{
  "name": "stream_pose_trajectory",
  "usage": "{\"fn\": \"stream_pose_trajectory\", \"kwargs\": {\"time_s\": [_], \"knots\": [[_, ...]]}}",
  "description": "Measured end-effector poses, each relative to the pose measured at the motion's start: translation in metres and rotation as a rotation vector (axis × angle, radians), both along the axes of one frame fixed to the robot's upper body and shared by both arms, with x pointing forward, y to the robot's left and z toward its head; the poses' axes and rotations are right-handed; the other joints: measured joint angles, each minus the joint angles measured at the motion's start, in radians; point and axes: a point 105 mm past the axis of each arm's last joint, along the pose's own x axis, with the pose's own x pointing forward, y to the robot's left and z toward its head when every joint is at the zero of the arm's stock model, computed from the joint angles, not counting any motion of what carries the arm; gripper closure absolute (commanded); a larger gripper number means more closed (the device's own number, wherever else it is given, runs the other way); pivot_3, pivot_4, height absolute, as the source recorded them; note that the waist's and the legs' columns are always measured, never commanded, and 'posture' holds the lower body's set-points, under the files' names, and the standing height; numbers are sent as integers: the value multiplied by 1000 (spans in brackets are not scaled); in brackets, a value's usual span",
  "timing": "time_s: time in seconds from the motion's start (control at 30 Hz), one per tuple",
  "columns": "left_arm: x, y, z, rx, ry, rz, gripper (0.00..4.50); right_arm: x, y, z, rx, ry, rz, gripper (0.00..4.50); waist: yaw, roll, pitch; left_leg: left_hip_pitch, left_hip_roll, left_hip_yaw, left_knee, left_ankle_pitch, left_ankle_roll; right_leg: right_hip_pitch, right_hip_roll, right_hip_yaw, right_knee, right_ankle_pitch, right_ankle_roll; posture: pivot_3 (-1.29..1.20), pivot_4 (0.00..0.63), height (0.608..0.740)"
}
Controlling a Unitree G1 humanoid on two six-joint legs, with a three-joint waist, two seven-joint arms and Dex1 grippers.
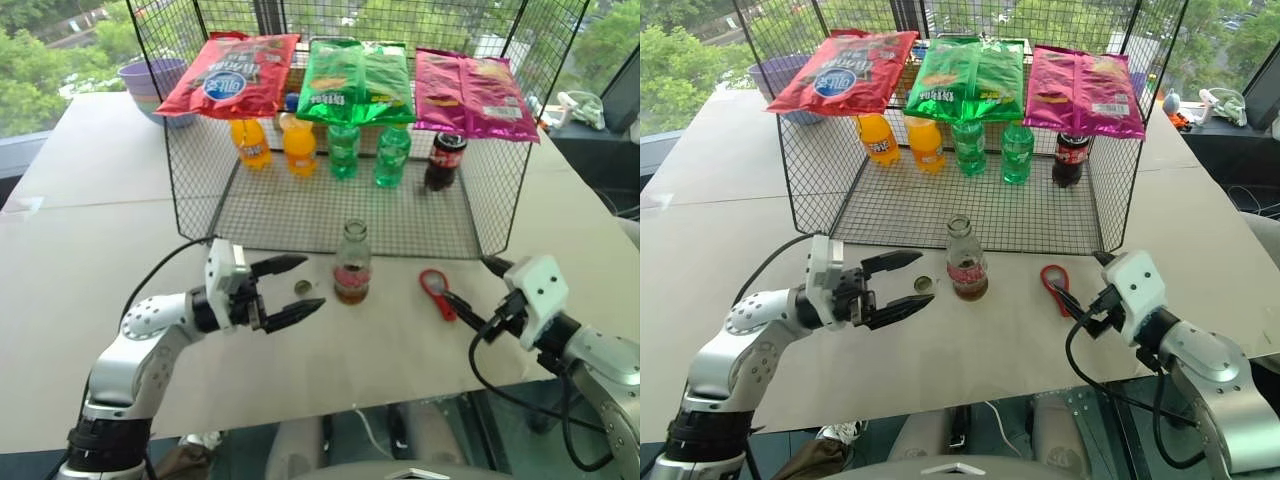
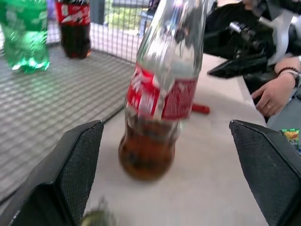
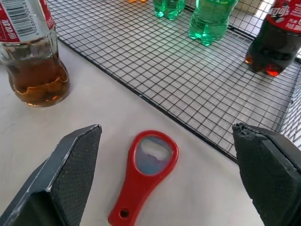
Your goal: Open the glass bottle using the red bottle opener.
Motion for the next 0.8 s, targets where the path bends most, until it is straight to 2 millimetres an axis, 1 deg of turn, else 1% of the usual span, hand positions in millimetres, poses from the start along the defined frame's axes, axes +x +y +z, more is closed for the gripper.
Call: {"fn": "stream_pose_trajectory", "kwargs": {"time_s": [0.17,0.3,0.47,0.63,0.8], "knots": [[1,20,-6,-6,19,144,67,-10,-17,-3,-4,16,-37,0,1,0,0,1,0,0,0,0,0,1,0,0,0,0,0,0,150,740],[6,40,-16,-38,44,356,67,-24,-31,-9,-9,29,-81,0,2,0,0,2,0,0,0,0,0,1,0,0,0,0,0,0,150,740],[13,61,-17,-55,36,538,67,-28,-39,-15,6,26,-114,0,0,0,-1,3,1,1,2,0,0,2,0,0,1,1,0,0,150,740],[17,68,-19,-88,40,644,67,-27,-41,-15,17,4,-131,0,2,-1,-1,3,1,0,2,0,0,2,0,0,1,1,0,0,150,740],[25,69,-13,-108,17,688,67,-25,-43,-18,30,-3,-154,0,5,-1,-2,3,0,1,2,0,0,2,0,0,1,1,0,0,150,740]]}}
